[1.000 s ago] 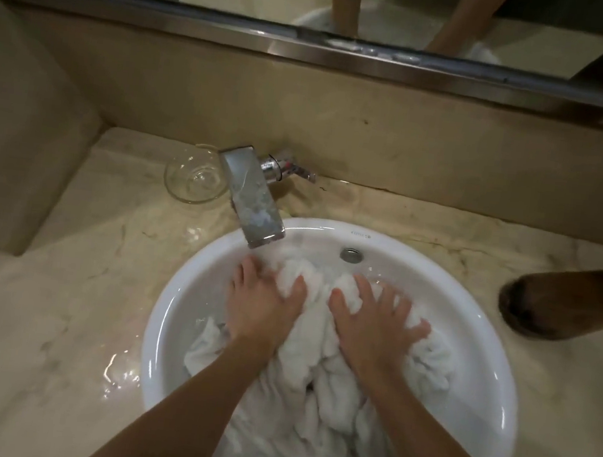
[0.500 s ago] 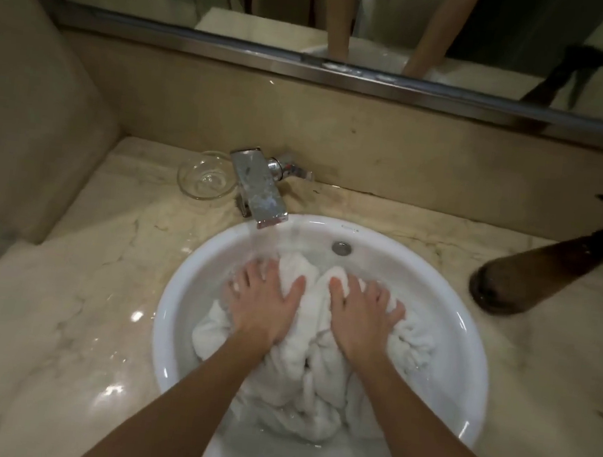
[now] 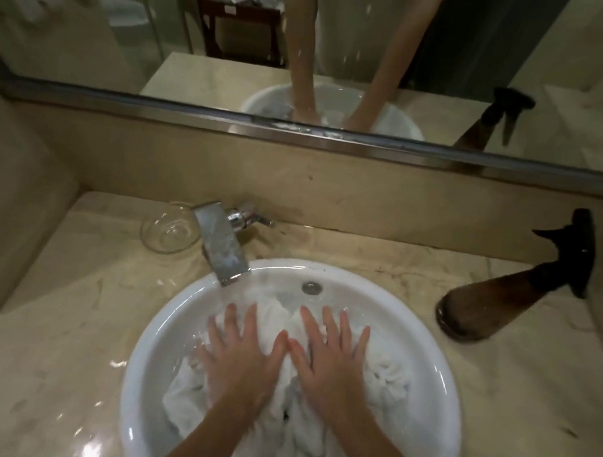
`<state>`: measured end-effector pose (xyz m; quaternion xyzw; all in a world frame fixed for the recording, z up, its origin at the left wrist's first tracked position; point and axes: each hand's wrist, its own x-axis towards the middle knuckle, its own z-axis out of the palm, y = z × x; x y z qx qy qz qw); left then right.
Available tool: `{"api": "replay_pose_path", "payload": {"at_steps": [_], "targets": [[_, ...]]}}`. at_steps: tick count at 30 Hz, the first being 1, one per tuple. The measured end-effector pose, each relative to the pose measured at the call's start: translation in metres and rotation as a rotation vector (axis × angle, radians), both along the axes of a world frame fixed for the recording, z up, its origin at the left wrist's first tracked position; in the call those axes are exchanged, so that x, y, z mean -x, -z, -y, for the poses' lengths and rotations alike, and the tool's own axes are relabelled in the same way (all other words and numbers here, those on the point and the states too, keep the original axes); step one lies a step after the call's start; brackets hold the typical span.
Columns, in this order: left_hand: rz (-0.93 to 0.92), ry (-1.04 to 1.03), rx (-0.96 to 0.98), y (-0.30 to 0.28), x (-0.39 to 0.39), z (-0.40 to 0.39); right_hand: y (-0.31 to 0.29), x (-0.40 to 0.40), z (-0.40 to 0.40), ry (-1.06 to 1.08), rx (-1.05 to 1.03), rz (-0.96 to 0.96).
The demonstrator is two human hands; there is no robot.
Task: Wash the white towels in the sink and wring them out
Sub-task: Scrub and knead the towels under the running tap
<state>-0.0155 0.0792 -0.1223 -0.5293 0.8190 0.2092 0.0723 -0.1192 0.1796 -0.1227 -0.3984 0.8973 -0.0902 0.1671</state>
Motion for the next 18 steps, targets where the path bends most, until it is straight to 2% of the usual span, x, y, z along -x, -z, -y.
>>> {"api": "replay_pose_path", "payload": {"at_steps": [3,7,10,18], "targets": [[0.028,0.003,0.058,0.013,0.006,0.005,0.011,0.003,0.01,0.026,0.011,-0.073],[-0.182,0.041,0.278,0.039,0.005,0.01,0.021,0.008,0.015,-0.001,0.098,-0.174],[-0.278,0.077,0.37,0.042,0.0,0.01,0.026,0.008,0.016,-0.013,0.138,-0.208],[-0.267,0.05,0.32,0.031,0.001,0.005,0.025,0.0,0.014,0.039,0.219,-0.211]]}}
